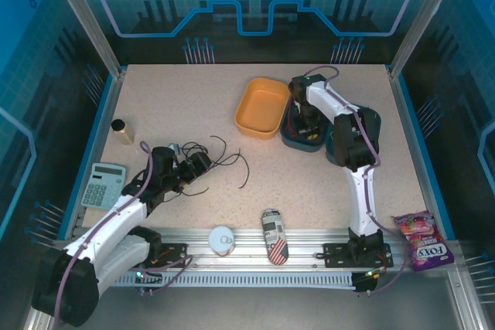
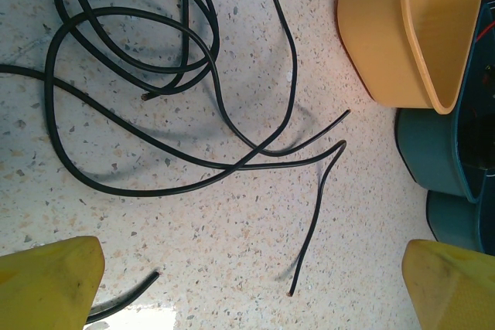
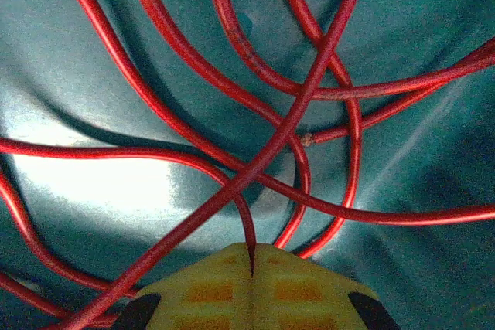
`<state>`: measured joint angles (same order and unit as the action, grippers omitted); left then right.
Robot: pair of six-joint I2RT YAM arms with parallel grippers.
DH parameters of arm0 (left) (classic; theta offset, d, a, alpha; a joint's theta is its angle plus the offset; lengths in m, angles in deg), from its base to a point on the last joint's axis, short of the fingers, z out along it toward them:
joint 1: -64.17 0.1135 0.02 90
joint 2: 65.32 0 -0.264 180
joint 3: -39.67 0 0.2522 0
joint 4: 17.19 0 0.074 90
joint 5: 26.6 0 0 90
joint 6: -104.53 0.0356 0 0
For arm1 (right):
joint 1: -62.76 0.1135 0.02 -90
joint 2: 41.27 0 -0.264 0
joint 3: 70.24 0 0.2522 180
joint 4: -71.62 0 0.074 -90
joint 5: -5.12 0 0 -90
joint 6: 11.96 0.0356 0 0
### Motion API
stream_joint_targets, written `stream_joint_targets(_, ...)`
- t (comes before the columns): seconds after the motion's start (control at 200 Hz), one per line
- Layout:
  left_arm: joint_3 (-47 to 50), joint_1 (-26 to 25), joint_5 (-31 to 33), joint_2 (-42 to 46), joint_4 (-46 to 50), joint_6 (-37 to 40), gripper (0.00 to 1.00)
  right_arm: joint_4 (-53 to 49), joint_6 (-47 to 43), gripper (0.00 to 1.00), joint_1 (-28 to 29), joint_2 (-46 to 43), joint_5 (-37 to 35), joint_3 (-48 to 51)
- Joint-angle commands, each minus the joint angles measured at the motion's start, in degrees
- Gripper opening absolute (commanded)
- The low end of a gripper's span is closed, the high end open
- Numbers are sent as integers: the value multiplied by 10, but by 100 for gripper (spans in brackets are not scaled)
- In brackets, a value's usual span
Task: Untangle the cables
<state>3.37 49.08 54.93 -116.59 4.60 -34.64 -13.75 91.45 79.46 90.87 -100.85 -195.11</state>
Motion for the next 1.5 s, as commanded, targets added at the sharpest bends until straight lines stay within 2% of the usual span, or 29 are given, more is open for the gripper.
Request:
stream_joint_targets(0.0, 1, 6, -1, 8, 1, 5, 99, -28, -4, 3, -3, -15, 5, -13)
stream_joint_targets(0.085, -2, 6, -1, 5, 1, 7, 99, -33, -1, 12, -1, -44, 2, -6)
stream_joint_targets(0.175, -9, 6, 0, 0, 2, 10, 99, -39, 2, 25, 1, -79, -5, 3)
stream_joint_targets(0.31, -22, 6, -4, -5, 1, 16, 99, -41, 5, 32, 10, -136, -8, 15)
stream_joint_targets(0.635, -67, 6, 15, -11, 36, 40, 99, -24, 19, 39, 43, -248, -7, 28)
stream_joint_targets(0.745, -100, 9, 48, -18, 80, 49, 99, 13, 28, 40, 80, -281, 15, 51)
stream_joint_targets(0.896, -137, 40, 64, -48, 120, 49, 99, 129, 38, 41, 154, -312, 66, 123)
stream_joint_targets(1.031, -150, 84, 42, -76, 120, 35, 99, 221, 41, 42, 219, -294, 104, 172)
stream_joint_targets(1.086, -149, 106, 27, -84, 120, 27, 99, 241, 32, 42, 251, -275, 92, 174)
stream_joint_targets(1.176, -141, 145, 3, -89, 121, 14, 99, 265, -27, 45, 312, -239, 45, 163)
stream_joint_targets(1.251, -130, 174, -16, -87, 118, 7, 99, 272, -87, 47, 349, -199, 43, 141)
stream_joint_targets(1.351, -119, 207, -32, -83, 122, 6, 99, 272, -139, 51, 372, -145, 38, 113)
stream_joint_targets(1.496, -101, 233, -45, -67, 126, 11, 99, 271, -174, 55, 375, -96, 63, 85)
